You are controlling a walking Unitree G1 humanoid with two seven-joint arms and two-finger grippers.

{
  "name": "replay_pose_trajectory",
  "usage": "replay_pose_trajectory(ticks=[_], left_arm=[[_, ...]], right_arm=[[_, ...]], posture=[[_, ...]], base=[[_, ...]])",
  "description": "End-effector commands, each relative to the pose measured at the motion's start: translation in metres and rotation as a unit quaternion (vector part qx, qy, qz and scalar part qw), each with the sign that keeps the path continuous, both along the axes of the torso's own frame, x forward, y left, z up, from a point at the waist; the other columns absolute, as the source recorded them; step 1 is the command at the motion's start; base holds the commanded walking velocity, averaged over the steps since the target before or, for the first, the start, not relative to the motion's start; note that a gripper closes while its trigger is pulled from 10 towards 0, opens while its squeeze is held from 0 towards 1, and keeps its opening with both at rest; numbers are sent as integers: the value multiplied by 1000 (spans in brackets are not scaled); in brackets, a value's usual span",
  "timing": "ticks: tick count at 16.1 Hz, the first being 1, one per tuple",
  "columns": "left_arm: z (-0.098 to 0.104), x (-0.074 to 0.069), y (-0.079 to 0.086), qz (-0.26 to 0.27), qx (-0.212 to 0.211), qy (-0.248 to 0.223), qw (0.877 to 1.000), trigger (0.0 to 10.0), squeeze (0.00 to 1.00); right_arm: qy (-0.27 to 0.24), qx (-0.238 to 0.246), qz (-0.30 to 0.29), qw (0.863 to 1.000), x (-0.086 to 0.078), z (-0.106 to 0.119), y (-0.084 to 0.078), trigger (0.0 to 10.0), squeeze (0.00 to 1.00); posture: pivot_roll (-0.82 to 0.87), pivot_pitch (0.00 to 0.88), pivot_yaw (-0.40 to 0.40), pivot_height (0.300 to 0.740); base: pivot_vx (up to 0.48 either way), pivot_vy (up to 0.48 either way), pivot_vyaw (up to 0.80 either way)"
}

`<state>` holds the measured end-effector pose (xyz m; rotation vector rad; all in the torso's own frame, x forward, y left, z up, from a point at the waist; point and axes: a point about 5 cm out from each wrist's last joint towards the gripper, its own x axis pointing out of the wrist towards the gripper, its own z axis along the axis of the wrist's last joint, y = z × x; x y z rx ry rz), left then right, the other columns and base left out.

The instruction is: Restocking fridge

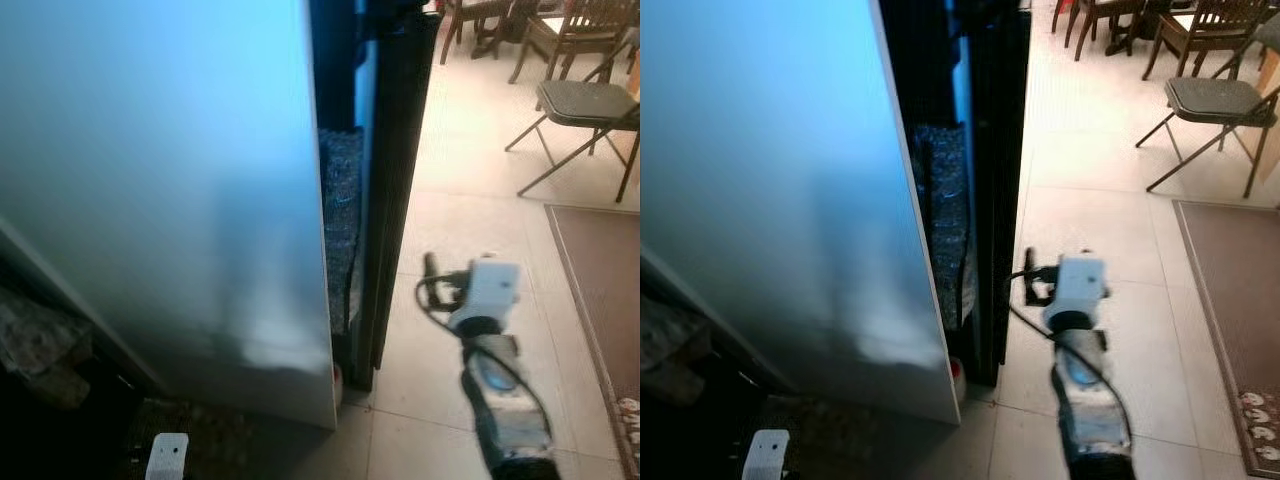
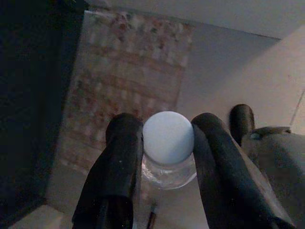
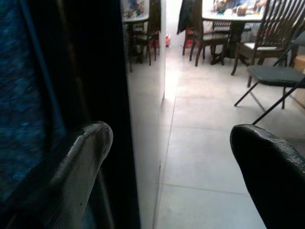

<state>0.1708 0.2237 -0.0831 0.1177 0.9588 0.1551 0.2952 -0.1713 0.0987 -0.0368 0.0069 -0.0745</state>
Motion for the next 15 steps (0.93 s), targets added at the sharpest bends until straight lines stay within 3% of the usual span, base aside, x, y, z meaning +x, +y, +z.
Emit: replay_pose_trajectory(ticks=[1,2,6,9,15], left_arm=[[-1,-3,4,13,6,4,1000,10000,0],[0,-3,6,20,4,0,1000,10000,0],[1,-8,17,16,5,6,1000,10000,0],[5,-14,39,25,13,1,1000,10000,0],[5,-6,26,2,6,-6,1000,10000,0]], right_arm=[[-5,-13,10,1000,-3,3,3,10000,0],[1,-28,21,999,-6,0,4,10000,0],[-2,-11,18,1000,-7,-1,9,10000,0],[-8,-14,28,999,-7,2,17,10000,0],[-8,-12,30,999,-9,1,18,10000,0]], posture=[[-30,39,59,740],[-26,31,47,740],[-11,48,65,740],[-14,47,68,740],[-21,32,67,740]], base=[[0,0,0],[0,0,0],[0,0,0],[90,0,0],[49,0,0]])
